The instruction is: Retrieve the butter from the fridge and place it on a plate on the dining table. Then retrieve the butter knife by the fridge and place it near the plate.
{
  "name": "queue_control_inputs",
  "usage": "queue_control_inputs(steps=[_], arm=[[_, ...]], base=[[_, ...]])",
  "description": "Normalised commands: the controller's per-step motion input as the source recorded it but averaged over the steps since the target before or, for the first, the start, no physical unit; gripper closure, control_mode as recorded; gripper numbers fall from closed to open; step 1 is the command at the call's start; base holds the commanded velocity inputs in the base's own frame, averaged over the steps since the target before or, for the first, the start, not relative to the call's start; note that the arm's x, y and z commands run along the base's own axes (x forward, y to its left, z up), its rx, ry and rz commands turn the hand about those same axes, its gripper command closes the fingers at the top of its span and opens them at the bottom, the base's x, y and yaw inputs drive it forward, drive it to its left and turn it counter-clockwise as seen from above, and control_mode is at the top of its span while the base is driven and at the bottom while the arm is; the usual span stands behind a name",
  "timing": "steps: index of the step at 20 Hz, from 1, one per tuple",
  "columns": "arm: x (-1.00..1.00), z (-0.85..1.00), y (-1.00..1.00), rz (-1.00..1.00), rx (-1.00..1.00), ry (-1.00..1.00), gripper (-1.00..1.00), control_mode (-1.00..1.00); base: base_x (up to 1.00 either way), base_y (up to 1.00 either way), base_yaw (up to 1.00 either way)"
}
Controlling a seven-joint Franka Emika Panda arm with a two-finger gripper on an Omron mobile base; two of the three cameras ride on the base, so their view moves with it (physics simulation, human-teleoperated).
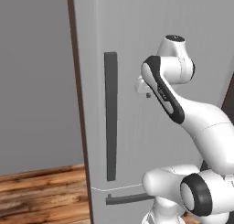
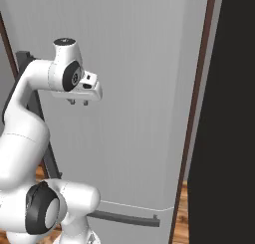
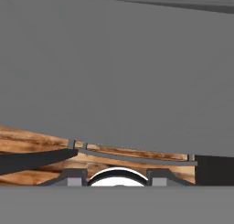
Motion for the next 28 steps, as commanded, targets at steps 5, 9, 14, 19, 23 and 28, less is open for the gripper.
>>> queue_control_inputs(steps=[5,9,14,19,23,28], arm=[[0.00,0.00,0.00,0.00,0.00,0.00,-1.00,1.00],[0.00,0.00,0.00,0.00,0.00,0.00,-1.00,1.00],[0.00,0.00,0.00,0.00,0.00,0.00,-1.00,1.00],[0.00,0.00,0.00,0.00,0.00,0.00,-1.00,1.00],[0.00,0.00,0.00,0.00,0.00,0.00,-1.00,1.00],[0.00,0.00,0.00,0.00,0.00,0.00,-1.00,1.00]], base=[[-0.11,0.00,0.00],[-0.79,0.09,-0.01],[-0.66,0.63,-0.19],[-0.19,0.80,-0.43],[-0.09,0.91,-0.47],[-0.07,0.60,-0.47]])
